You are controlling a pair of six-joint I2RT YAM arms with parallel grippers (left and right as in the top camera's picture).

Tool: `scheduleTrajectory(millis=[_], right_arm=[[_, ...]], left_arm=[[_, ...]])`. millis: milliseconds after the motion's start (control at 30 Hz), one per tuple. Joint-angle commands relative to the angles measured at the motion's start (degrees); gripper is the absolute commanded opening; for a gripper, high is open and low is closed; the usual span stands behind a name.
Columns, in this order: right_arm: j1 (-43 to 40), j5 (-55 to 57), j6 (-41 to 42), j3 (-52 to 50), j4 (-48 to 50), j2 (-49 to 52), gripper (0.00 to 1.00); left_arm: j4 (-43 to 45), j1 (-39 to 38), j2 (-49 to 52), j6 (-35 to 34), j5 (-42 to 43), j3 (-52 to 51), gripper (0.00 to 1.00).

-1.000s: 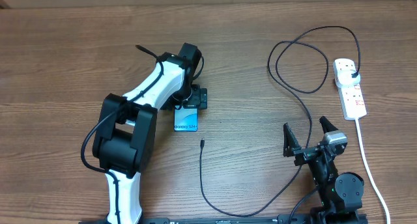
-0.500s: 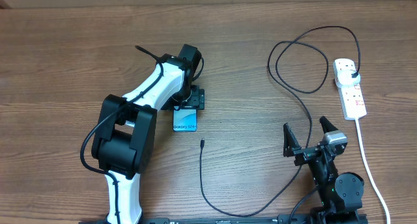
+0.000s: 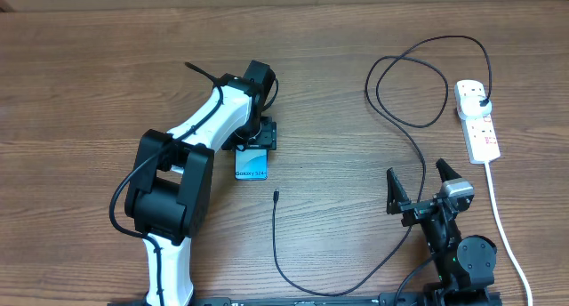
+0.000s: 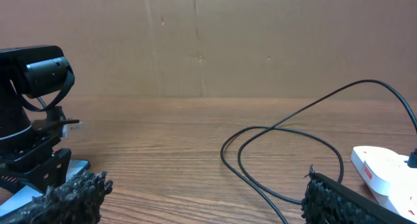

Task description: Plug charger to phone and switch on socket

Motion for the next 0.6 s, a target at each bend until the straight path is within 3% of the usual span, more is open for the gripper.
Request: scheduleTrajectory(millis=[0, 567], right_arm=[[0.3, 0.5, -0.1, -0.6, 0.3, -0.7, 1.0], [0.3, 0.5, -0.1, -0.6, 0.3, -0.7, 1.0]], left_arm=[[0.0, -0.4, 0.9, 0.5, 2.5, -1.9, 0.75], [0.5, -0.4, 0.9, 1.2, 2.4, -1.9, 0.76]])
